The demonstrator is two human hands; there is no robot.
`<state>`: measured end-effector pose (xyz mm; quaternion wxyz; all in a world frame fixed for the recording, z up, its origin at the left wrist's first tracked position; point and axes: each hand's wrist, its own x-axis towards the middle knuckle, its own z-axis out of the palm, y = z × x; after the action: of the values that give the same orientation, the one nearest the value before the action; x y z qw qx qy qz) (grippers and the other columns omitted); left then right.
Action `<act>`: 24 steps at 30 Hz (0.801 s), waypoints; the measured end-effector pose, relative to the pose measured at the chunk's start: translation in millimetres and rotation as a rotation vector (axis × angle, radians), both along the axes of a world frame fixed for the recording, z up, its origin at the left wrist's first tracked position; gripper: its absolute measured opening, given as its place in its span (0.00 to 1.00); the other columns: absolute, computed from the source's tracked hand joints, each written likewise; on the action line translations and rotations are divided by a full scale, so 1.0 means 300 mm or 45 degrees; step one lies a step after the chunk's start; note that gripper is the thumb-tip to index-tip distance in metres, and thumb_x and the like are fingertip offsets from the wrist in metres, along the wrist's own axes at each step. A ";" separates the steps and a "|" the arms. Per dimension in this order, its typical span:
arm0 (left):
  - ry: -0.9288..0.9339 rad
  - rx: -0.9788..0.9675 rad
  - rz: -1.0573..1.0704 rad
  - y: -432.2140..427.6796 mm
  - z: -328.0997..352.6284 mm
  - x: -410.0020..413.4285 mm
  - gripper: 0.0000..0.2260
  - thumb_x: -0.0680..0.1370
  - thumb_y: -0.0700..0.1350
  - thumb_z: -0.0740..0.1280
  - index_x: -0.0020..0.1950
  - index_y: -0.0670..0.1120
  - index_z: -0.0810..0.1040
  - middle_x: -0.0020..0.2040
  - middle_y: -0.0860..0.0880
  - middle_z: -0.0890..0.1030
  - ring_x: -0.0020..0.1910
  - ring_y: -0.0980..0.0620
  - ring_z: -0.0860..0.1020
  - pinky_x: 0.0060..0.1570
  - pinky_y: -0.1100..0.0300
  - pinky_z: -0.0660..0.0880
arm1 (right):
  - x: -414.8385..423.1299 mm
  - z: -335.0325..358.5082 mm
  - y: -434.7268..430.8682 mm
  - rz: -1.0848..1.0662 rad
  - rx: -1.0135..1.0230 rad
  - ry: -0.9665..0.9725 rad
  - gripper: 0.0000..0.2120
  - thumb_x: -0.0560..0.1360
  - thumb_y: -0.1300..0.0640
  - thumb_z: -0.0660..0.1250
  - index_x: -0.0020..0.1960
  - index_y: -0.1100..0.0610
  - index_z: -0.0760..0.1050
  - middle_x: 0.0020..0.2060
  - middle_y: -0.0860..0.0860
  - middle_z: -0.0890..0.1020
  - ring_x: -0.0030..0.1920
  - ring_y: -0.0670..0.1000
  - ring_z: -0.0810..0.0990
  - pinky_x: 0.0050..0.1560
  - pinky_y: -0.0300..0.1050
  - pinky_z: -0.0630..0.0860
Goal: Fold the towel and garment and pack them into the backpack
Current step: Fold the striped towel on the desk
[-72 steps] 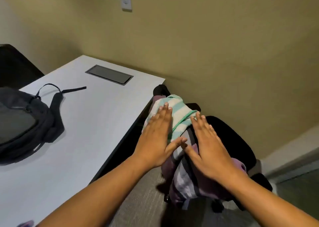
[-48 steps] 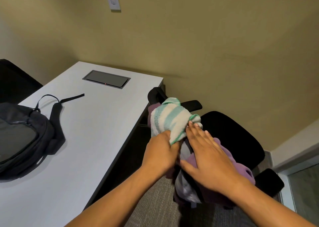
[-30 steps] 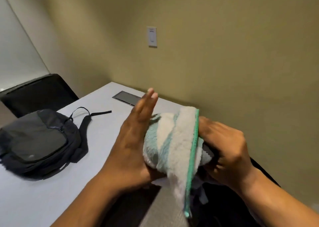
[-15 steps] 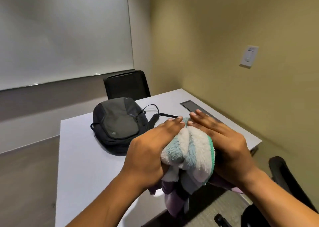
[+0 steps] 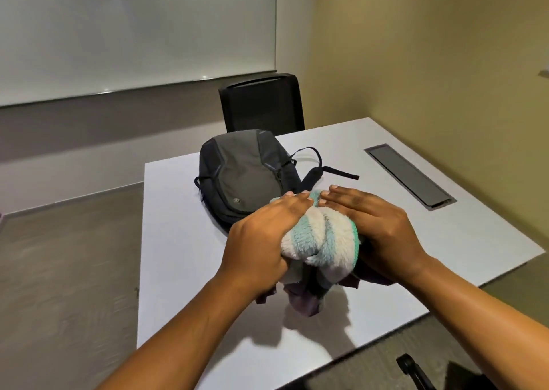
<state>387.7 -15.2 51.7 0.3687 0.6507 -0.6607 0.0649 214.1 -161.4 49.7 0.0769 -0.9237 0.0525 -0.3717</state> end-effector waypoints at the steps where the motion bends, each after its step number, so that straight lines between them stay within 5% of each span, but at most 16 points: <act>1: 0.003 0.026 0.019 -0.032 -0.025 0.006 0.36 0.62 0.30 0.72 0.70 0.49 0.74 0.69 0.55 0.74 0.70 0.56 0.70 0.68 0.62 0.68 | 0.008 -0.023 -0.040 0.014 0.009 0.021 0.17 0.75 0.62 0.71 0.64 0.57 0.78 0.63 0.53 0.79 0.66 0.53 0.77 0.61 0.55 0.77; 5: 0.009 0.105 0.107 -0.175 -0.137 -0.001 0.36 0.63 0.31 0.72 0.70 0.50 0.73 0.69 0.56 0.74 0.70 0.56 0.70 0.68 0.67 0.64 | 0.024 -0.127 -0.225 0.091 0.047 0.081 0.17 0.75 0.63 0.71 0.64 0.57 0.79 0.63 0.53 0.80 0.66 0.54 0.77 0.61 0.55 0.77; 13: -0.016 0.505 0.308 -0.436 -0.455 -0.057 0.32 0.70 0.43 0.74 0.73 0.48 0.69 0.72 0.49 0.71 0.73 0.49 0.65 0.72 0.53 0.62 | 0.011 -0.459 -0.526 0.045 0.191 0.363 0.30 0.67 0.70 0.71 0.67 0.53 0.77 0.68 0.48 0.76 0.73 0.53 0.68 0.61 0.46 0.74; 16: -0.025 0.640 0.385 -0.458 -0.595 -0.104 0.32 0.70 0.51 0.75 0.71 0.44 0.70 0.70 0.44 0.74 0.69 0.43 0.72 0.68 0.47 0.69 | 0.015 -0.611 -0.551 0.038 0.341 0.718 0.35 0.71 0.63 0.71 0.75 0.49 0.65 0.76 0.47 0.64 0.77 0.52 0.58 0.73 0.53 0.65; 20: 0.256 1.121 0.299 -0.446 -0.688 -0.203 0.51 0.68 0.70 0.67 0.79 0.47 0.45 0.80 0.49 0.51 0.78 0.49 0.48 0.76 0.48 0.46 | -0.002 -0.773 -0.543 0.036 0.416 1.109 0.49 0.68 0.47 0.71 0.80 0.50 0.47 0.79 0.49 0.48 0.79 0.51 0.45 0.77 0.55 0.53; 24: 0.381 1.192 0.368 -0.473 -0.721 -0.270 0.53 0.65 0.79 0.52 0.79 0.48 0.41 0.80 0.50 0.46 0.78 0.52 0.43 0.75 0.52 0.40 | -0.036 -0.841 -0.502 0.065 0.487 1.175 0.56 0.65 0.41 0.72 0.80 0.52 0.41 0.79 0.49 0.42 0.78 0.49 0.38 0.78 0.49 0.42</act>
<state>306.7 -157.0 -164.6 0.1156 0.8328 -0.4625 -0.2814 203.3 -312.0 -202.7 0.2228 -0.9622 0.1257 0.0940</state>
